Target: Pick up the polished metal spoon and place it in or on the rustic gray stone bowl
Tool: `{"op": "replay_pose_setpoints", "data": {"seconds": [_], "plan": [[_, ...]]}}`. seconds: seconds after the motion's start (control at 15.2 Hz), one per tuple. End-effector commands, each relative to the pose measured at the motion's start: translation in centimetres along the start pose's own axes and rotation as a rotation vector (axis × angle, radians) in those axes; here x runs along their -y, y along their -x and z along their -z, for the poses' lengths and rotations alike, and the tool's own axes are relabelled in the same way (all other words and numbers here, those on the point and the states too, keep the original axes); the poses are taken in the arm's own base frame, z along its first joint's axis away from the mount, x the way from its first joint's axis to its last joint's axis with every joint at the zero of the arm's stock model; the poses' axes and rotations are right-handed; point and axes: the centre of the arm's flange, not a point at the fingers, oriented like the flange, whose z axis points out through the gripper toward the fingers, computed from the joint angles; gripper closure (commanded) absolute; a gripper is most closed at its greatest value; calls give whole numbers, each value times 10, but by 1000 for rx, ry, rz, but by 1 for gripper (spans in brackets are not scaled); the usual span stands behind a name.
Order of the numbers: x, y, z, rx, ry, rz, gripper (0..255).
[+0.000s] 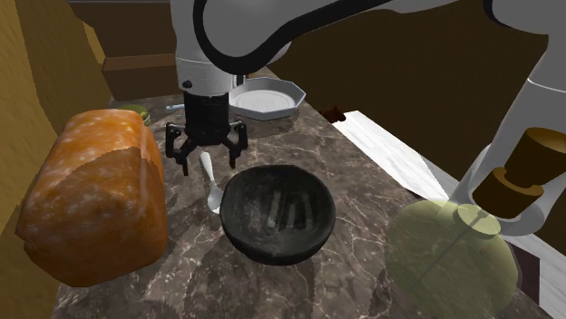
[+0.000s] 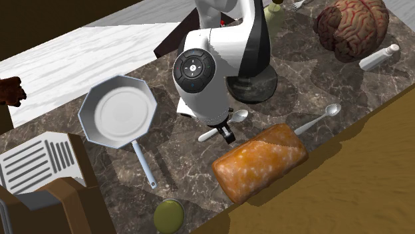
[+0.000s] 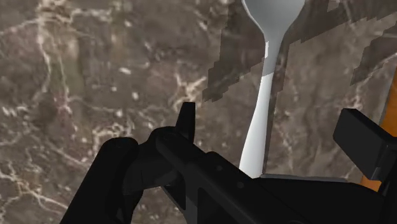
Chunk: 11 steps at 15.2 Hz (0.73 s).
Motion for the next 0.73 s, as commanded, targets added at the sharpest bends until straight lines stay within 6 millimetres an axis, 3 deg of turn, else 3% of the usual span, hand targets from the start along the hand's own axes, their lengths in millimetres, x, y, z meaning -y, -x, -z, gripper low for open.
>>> {"op": "replay_pose_setpoints", "data": {"seconds": [0.0,0.4,0.46,0.66], "plan": [[0,0,-5,0,0,0,0],[0,-1,-5,0,0,0,0],[0,-1,-5,0,0,0,255],[0,-1,-5,0,0,0,255]]}}
